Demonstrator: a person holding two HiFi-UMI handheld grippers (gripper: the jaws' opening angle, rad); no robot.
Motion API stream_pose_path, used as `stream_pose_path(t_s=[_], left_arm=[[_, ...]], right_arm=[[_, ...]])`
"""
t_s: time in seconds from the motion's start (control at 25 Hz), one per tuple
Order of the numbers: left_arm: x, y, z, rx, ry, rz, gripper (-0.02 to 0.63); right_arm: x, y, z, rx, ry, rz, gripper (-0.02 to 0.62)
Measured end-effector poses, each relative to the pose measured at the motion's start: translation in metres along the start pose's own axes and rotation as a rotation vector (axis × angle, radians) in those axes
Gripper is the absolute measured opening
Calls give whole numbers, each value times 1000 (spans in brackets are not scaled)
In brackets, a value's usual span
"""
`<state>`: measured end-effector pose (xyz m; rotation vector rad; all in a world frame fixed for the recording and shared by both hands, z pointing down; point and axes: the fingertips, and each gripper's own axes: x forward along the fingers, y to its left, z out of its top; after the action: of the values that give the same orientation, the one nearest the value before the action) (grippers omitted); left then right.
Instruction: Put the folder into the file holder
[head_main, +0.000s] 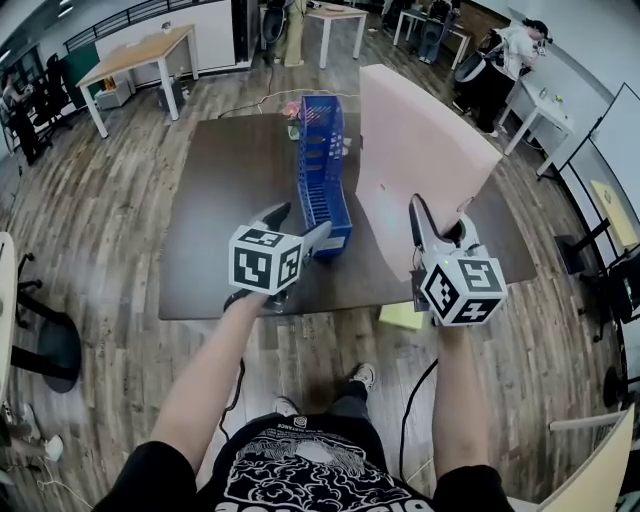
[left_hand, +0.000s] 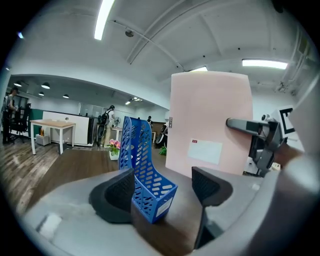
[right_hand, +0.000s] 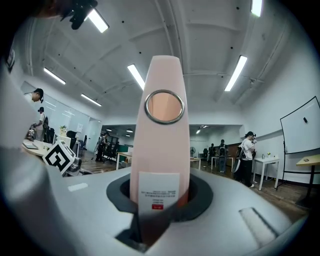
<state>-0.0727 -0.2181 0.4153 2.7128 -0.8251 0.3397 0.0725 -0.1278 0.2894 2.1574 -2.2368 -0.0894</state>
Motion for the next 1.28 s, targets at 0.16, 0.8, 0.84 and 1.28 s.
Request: stream_pose_path(t_s=[0.16, 0.8, 0.84, 1.28], left_arm=[[-6, -1, -1, -2, -4, -10, 368], [-39, 34, -7, -4, -6, 54, 368], [-40, 37, -8, -5, -4, 60, 368], [-30, 59, 0, -9, -8, 110, 368]], right_arm=[[-1, 11, 10, 0, -18, 3, 104], [44, 53, 14, 9, -31, 53, 103], [48, 54, 13, 8, -31, 53, 103], [93, 52, 8, 11, -45, 74, 101]])
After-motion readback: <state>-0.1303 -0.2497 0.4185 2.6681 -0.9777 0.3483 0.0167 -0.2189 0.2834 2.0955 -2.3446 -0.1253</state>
